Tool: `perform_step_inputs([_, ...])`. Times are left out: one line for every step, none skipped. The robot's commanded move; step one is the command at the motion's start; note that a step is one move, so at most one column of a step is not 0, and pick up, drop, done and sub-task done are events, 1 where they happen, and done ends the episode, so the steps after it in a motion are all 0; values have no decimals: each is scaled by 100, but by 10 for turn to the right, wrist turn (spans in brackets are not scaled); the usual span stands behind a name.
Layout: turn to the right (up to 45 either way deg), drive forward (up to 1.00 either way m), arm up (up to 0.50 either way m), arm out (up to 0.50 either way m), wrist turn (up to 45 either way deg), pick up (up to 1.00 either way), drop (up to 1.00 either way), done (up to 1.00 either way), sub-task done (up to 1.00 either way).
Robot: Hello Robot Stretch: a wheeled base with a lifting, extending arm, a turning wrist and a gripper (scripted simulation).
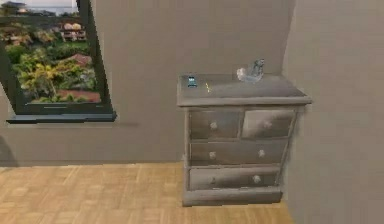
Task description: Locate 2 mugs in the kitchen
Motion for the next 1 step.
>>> perform_step_inputs([-30, 0, 0, 0, 0, 0, 0, 0, 0])
